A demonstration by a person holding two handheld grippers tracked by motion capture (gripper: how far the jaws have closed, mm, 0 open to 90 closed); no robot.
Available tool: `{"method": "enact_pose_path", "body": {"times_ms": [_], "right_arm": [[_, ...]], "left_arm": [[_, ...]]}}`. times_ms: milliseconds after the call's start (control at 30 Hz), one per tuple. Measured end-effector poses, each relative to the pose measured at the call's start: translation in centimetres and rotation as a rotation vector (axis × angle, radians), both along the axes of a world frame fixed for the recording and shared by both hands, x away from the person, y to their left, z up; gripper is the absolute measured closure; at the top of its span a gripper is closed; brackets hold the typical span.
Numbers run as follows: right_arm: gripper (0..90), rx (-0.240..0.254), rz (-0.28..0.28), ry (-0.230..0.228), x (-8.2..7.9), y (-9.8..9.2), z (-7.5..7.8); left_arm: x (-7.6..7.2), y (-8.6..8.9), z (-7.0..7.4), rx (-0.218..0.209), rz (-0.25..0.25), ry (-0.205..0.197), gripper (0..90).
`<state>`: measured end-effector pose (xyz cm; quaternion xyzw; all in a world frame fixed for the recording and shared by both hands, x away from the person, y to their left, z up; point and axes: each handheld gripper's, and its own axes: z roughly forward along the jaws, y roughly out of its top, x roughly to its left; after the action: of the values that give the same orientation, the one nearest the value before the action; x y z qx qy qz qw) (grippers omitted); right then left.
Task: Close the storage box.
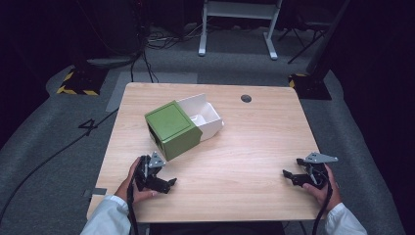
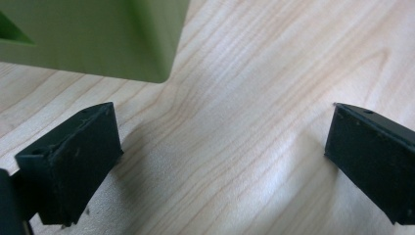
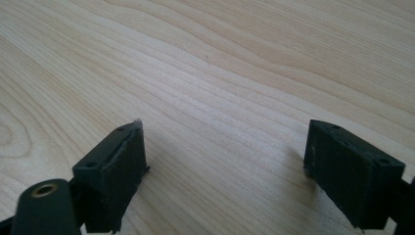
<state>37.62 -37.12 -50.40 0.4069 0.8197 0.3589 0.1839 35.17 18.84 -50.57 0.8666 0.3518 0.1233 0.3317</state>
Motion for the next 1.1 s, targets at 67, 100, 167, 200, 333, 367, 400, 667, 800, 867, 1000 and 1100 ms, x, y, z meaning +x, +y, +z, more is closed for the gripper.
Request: {"method": "enact_pose_path", "body": {"times_ms": [67, 100, 167, 200, 333, 367, 400, 667, 800, 867, 1000, 1100], "right_arm": [[15.4, 0.001, -0.005, 0.002, 0.1, 0.1, 0.0], [15.4, 0.001, -0.005, 0.002, 0.1, 0.1, 0.0], [16.0, -0.002, 0.003, 0.003, 0.2, 0.1, 0.0], [19.9, 0.0, 0.015, 0.001, 0.3, 0.2, 0.1], [22.0, -0.008, 0.015, -0.014, 0.7, 0.5, 0.2], [22.6, -0.012, 0.026, -0.022, 1.0, 1.0, 0.5], [23.1, -0.019, 0.034, -0.033, 1.1, 1.3, 0.8], [26.4, -0.025, 0.112, -0.075, 3.1, 4.8, 3.4], [29.5, -0.031, 0.151, -0.104, 4.5, 7.1, 4.8], [29.7, -0.041, 0.166, -0.117, 5.2, 8.4, 5.3], [29.6, -0.027, 0.181, -0.119, 6.2, 9.8, 5.7], [29.9, 0.011, 0.189, -0.122, 7.3, 11.4, 6.4]], "left_arm": [[0.1, 0.1, 0.0, 0.0, -0.019, 0.002, 0.0], [0.1, 0.1, 0.0, 0.0, -0.019, 0.002, 0.0], [0.1, 0.2, 0.0, -0.003, -0.026, 0.001, 0.0], [0.1, 0.2, 0.0, -0.003, -0.029, 0.001, 0.0], [0.2, 0.3, 0.0, -0.002, -0.034, 0.002, 0.1], [0.2, 0.2, 0.0, -0.003, -0.033, 0.001, 0.1], [0.2, 0.2, 0.0, -0.003, -0.031, 0.001, 0.1], [-0.1, 0.2, 0.0, -0.001, -0.008, -0.001, 0.3], [-0.2, 0.2, 0.0, -0.002, 0.001, -0.001, 0.3], [-0.2, 0.2, 0.0, 0.002, 0.002, -0.002, 0.4], [-0.3, 0.2, 0.0, -0.001, 0.007, -0.003, 0.4], [-0.5, 0.3, 0.0, -0.001, 0.008, -0.001, 0.4]]}}
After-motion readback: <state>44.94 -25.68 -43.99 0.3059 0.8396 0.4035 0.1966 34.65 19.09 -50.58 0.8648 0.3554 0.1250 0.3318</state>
